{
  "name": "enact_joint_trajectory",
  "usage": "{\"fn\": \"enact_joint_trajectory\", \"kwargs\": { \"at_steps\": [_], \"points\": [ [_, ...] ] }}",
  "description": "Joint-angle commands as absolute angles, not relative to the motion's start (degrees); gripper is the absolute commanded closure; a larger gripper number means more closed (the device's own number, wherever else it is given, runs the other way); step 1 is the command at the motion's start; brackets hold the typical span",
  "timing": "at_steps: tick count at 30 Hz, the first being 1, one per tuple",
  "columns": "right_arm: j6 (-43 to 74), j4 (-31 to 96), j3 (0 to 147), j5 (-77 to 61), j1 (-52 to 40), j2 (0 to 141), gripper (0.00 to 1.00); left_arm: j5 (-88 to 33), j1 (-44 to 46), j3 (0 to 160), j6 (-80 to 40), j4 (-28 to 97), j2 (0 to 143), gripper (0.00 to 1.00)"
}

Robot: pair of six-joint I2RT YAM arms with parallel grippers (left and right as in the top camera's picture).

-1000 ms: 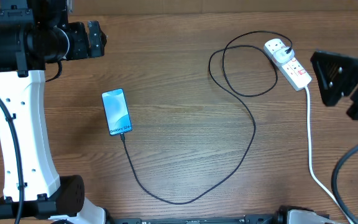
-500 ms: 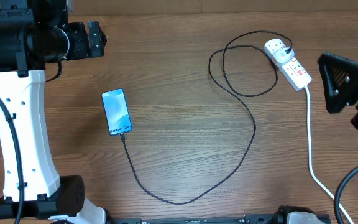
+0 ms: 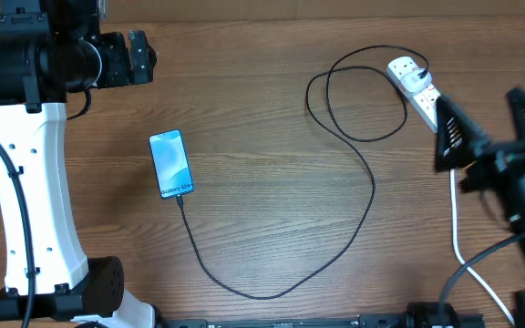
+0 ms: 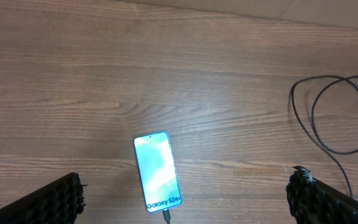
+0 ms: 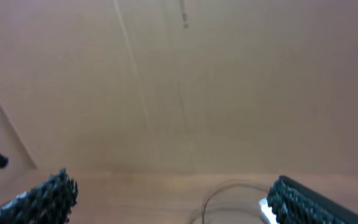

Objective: Plug charger to phone and switch on socket

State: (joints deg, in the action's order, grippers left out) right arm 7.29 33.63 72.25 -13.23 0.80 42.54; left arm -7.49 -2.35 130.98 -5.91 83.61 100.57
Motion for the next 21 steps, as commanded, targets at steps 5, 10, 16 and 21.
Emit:
{"fn": "enact_joint_trajectory", "kwargs": {
  "at_steps": [5, 10, 16, 21],
  "points": [
    [7.0, 9.0, 39.7, -9.9, -1.9, 28.0, 0.0, -7.9, -2.2, 131.7, -6.7, 83.6, 100.7, 0.0],
    [7.0, -3.9, 22.0, -5.9, -3.8, 19.5, 0.0, -7.9, -2.2, 131.7, -6.7, 83.6, 100.7, 0.01],
    [7.0, -13.6, 7.4, -2.6, -5.2, 11.6, 0.0, -7.9, -2.2, 131.7, -6.7, 83.6, 100.7, 0.0],
    [7.0, -14.7, 0.6, -2.6, -5.3, 5.5, 0.0, -7.9, -2.2, 131.7, -6.7, 83.6, 100.7, 0.01]
  ]
}}
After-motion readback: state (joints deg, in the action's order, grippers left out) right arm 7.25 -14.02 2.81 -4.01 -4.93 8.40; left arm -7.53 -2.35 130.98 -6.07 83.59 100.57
